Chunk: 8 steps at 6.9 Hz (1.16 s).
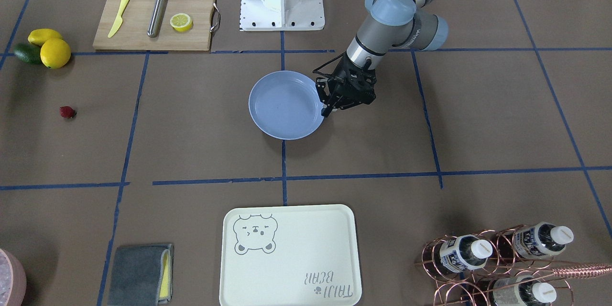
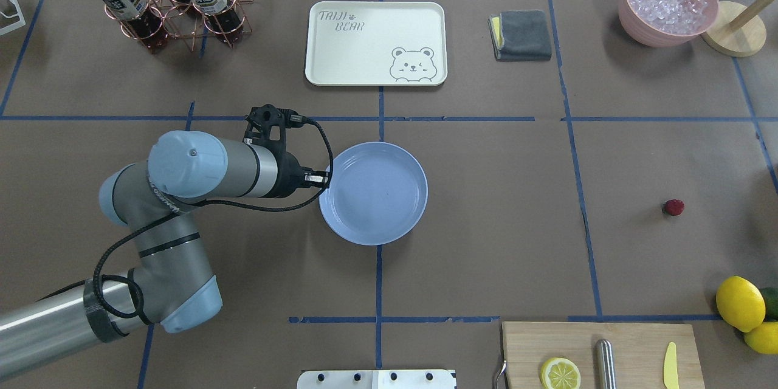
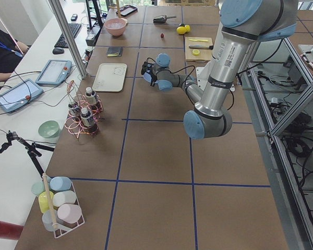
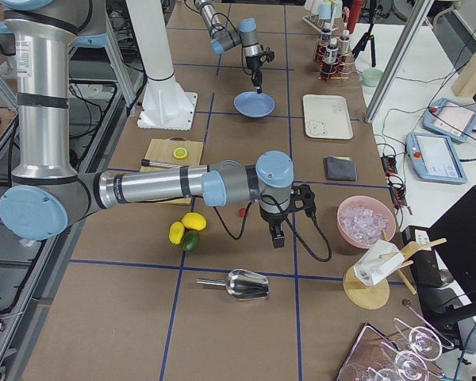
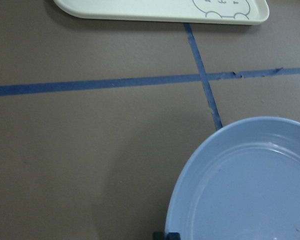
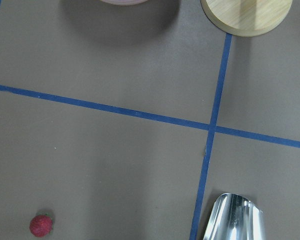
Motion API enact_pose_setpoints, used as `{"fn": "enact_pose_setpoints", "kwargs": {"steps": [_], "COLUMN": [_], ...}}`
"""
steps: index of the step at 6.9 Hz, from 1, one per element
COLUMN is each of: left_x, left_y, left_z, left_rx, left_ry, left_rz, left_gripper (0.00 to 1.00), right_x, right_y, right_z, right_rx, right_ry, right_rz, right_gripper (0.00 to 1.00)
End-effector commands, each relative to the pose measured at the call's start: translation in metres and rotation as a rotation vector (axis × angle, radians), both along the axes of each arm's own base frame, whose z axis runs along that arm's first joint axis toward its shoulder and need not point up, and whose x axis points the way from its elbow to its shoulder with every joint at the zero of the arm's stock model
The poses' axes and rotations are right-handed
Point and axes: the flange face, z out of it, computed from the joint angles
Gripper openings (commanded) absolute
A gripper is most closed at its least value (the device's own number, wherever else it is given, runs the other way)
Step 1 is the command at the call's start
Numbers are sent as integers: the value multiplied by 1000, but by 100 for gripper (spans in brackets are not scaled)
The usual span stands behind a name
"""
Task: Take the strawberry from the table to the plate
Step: 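Slide the blue plate with the left gripper to the table center, release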
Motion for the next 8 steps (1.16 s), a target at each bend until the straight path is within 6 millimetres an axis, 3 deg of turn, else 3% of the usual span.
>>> {"fn": "enact_pose_setpoints", "kwargs": {"steps": [1,4,8], "left_x": [23,26,25], "left_y": [13,16,15], "left_z": [6,-4,1], "left_rx": [3,10,12], "left_ry": [-24,-8,-18], "left_rz": [5,13,12], "left_gripper": [0,0,0], "right_x": [0,0,1], "right_y": [1,1,1], "right_z": [2,3,3], "right_rx": [-4,-4,-4], "right_ry": [0,1,4], "right_rz": [1,0,0], "right_gripper": [100,100,100]}}
